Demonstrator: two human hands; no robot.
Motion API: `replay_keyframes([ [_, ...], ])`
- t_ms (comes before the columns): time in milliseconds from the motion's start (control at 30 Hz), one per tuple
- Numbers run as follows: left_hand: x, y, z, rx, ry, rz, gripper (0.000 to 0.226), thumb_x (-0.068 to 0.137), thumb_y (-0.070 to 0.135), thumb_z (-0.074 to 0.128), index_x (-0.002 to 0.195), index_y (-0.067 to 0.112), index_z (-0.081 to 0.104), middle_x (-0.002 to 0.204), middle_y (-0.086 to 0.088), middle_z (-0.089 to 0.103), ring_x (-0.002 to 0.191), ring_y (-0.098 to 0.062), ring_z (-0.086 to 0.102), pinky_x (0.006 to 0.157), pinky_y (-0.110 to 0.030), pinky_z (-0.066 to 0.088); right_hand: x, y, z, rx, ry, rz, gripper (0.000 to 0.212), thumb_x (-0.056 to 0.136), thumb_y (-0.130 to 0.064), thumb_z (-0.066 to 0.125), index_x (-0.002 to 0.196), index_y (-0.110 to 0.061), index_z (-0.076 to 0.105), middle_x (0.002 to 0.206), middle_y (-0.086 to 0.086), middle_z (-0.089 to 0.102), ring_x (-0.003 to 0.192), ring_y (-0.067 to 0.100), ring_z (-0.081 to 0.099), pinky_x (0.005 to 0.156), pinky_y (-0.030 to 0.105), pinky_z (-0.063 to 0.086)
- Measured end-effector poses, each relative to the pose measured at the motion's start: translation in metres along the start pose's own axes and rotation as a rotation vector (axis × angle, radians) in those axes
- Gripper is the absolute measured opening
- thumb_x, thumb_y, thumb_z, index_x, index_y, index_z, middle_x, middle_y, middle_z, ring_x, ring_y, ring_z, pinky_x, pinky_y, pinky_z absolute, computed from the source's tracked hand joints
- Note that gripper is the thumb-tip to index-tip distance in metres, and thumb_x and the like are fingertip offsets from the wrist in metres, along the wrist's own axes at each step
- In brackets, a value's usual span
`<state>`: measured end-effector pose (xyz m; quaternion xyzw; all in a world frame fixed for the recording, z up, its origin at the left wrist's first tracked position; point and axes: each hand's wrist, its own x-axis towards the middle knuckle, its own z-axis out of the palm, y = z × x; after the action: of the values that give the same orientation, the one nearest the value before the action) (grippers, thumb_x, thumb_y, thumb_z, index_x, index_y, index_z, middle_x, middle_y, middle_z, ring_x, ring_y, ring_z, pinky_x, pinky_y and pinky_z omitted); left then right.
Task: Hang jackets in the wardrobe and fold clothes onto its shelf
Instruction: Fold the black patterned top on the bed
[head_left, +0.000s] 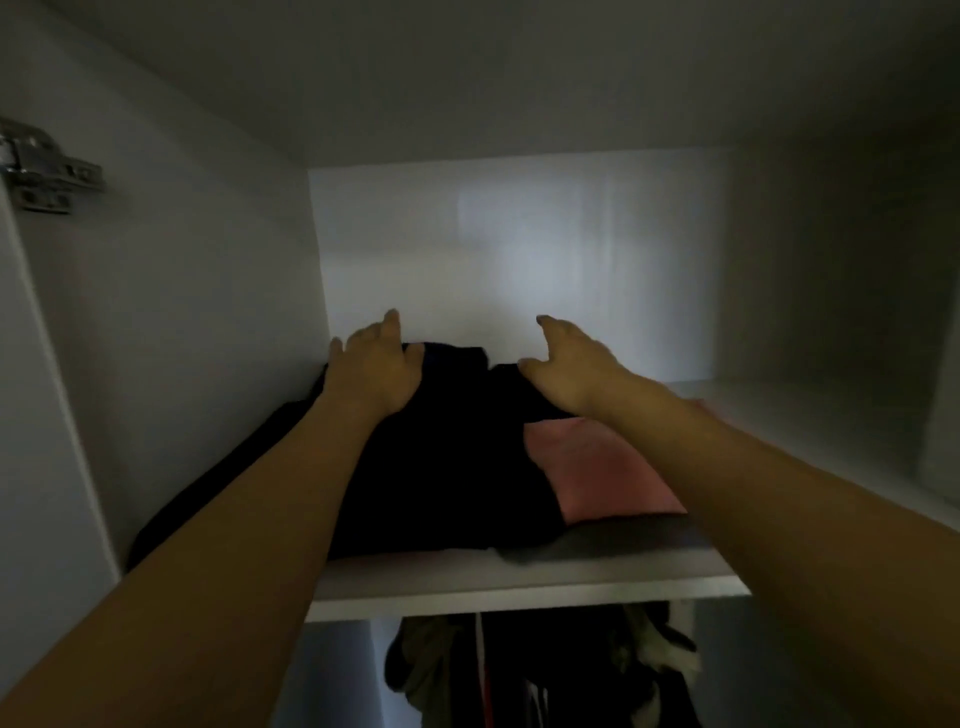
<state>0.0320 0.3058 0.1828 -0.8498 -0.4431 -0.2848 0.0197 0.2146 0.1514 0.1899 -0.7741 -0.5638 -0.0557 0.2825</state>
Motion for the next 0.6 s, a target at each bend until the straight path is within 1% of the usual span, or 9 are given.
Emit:
replay_keyframes([
  [67, -0.006, 0.045, -0.002, -0.01, 0.05, 0.125, 0.064, 0.103, 0.046, 0.025, 0.156, 0.013, 0.009, 0.159, -0.013, 0.022, 0.145, -0.028, 0.021, 0.12, -0.048, 0.002, -0.021, 0.02, -0.027, -0.119, 0.047, 0.011, 0.065, 0.098, -0.039, 0.042, 0.153, -0.013, 0.018, 0.16, 0.007, 0.017, 0.145, 0.024, 0.02, 0.12, 0.041, 0.011],
  [133, -0.014, 0.091, 0.0, -0.033, 0.092, 0.231, 0.062, 0.103, 0.042, 0.028, 0.155, 0.011, 0.014, 0.159, -0.012, 0.023, 0.145, -0.026, 0.022, 0.12, -0.047, 0.001, -0.045, 0.043, -0.049, -0.198, 0.076, 0.056, 0.061, 0.098, -0.035, 0.043, 0.15, -0.01, 0.025, 0.158, 0.009, 0.023, 0.143, 0.024, 0.024, 0.12, 0.039, 0.012],
  [200, -0.026, 0.135, 0.006, -0.086, 0.106, 0.311, 0.061, 0.103, 0.041, 0.03, 0.154, 0.011, 0.017, 0.159, -0.011, 0.023, 0.145, -0.025, 0.021, 0.121, -0.047, 0.001, -0.072, 0.067, -0.064, -0.242, 0.107, 0.11, 0.062, 0.097, -0.034, 0.045, 0.15, -0.011, 0.024, 0.156, 0.009, 0.027, 0.141, 0.026, 0.028, 0.118, 0.039, 0.017],
  [300, -0.053, 0.19, 0.013, -0.157, 0.07, 0.447, 0.06, 0.102, 0.04, 0.032, 0.154, 0.012, 0.018, 0.159, -0.009, 0.024, 0.145, -0.024, 0.02, 0.121, -0.045, 0.002, -0.118, 0.095, -0.084, -0.28, 0.156, 0.226, 0.065, 0.095, -0.035, 0.049, 0.15, -0.013, 0.024, 0.154, 0.012, 0.031, 0.138, 0.031, 0.034, 0.113, 0.04, 0.027],
  [367, -0.072, 0.216, 0.018, -0.163, 0.042, 0.559, 0.059, 0.102, 0.04, 0.033, 0.153, 0.012, 0.02, 0.158, -0.009, 0.026, 0.145, -0.024, 0.021, 0.121, -0.044, 0.003, -0.153, 0.107, -0.098, -0.305, 0.176, 0.322, 0.066, 0.093, -0.035, 0.051, 0.15, -0.013, 0.025, 0.151, 0.013, 0.035, 0.135, 0.034, 0.037, 0.11, 0.039, 0.031],
  [467, -0.095, 0.245, 0.023, -0.18, 0.047, 0.684, 0.057, 0.101, 0.038, 0.035, 0.151, 0.013, 0.025, 0.155, -0.008, 0.03, 0.143, -0.024, 0.024, 0.121, -0.044, 0.007, -0.209, 0.114, -0.114, -0.338, 0.228, 0.462, 0.066, 0.093, -0.033, 0.051, 0.15, -0.015, 0.023, 0.151, 0.01, 0.036, 0.132, 0.034, 0.04, 0.104, 0.041, 0.038],
  [533, -0.111, 0.264, 0.027, -0.201, 0.035, 0.757, 0.056, 0.1, 0.038, 0.036, 0.15, 0.013, 0.028, 0.154, -0.007, 0.033, 0.142, -0.025, 0.027, 0.12, -0.045, 0.01, -0.248, 0.114, -0.121, -0.338, 0.283, 0.529, 0.063, 0.094, -0.032, 0.05, 0.15, -0.018, 0.023, 0.15, 0.008, 0.037, 0.132, 0.032, 0.042, 0.104, 0.041, 0.038],
  [600, -0.135, 0.284, 0.031, -0.209, 0.04, 0.852, 0.056, 0.1, 0.04, 0.037, 0.149, 0.014, 0.03, 0.153, -0.006, 0.034, 0.141, -0.025, 0.029, 0.119, -0.045, 0.013, -0.289, 0.11, -0.125, -0.341, 0.309, 0.583, 0.061, 0.095, -0.031, 0.049, 0.15, -0.02, 0.025, 0.152, 0.006, 0.036, 0.134, 0.029, 0.04, 0.107, 0.04, 0.036],
])
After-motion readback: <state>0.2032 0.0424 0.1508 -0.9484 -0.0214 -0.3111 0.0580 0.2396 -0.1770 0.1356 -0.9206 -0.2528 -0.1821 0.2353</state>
